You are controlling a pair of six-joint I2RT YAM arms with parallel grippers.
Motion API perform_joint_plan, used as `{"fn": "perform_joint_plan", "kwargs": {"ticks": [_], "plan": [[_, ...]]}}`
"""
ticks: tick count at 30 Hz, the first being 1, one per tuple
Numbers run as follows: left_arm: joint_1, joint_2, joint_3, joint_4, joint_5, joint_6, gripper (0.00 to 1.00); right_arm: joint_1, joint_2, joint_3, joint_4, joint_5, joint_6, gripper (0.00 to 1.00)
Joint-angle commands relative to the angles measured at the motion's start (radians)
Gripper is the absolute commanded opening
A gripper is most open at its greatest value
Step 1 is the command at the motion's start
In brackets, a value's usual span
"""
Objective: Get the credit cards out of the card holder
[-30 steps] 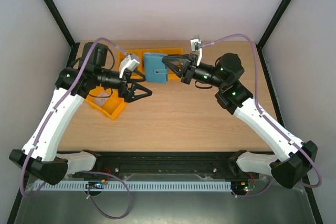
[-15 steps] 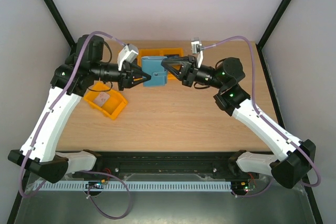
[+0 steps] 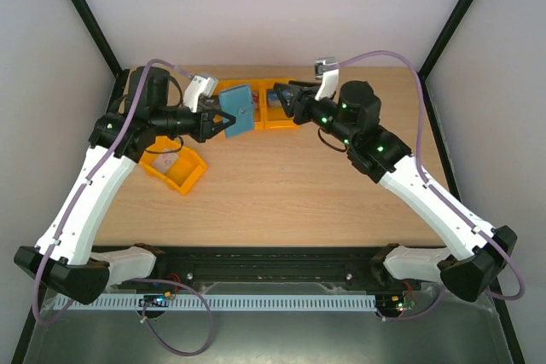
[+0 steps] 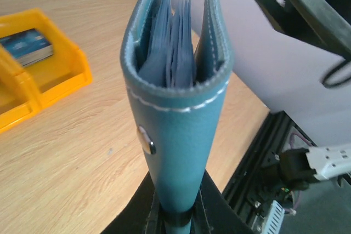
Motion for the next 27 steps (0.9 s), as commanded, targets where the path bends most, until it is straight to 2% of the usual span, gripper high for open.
{"fn": "perform_joint_plan", "kwargs": {"ticks": [1,4,8,14,18,24,27], "plan": [[0.009,-0.013,-0.014,0.056,-0.088,-0.077,0.02,0.114,0.045,0.074,-0.176,0.26,-0.121,0.47],[0.021,-0.017,-0.027,0.062,-0.084,-0.09,0.02,0.198,0.085,0.106,-0.18,0.32,-0.153,0.48],[0.031,-0.022,-0.04,0.065,-0.078,-0.093,0.02,0.265,0.147,0.159,-0.181,0.311,-0.168,0.49],[0.039,-0.015,-0.038,0.075,-0.061,-0.105,0.02,0.301,0.236,0.223,-0.191,0.322,-0.168,0.48],[0.039,-0.014,-0.034,0.078,-0.047,-0.105,0.02,0.302,0.268,0.238,-0.221,0.448,-0.161,0.4],[0.041,-0.011,-0.033,0.08,-0.035,-0.103,0.02,0.301,0.331,0.276,-0.287,0.563,-0.151,0.35],[0.041,-0.014,-0.035,0.08,-0.032,-0.103,0.02,0.301,0.349,0.291,-0.328,0.67,-0.145,0.2]]}}
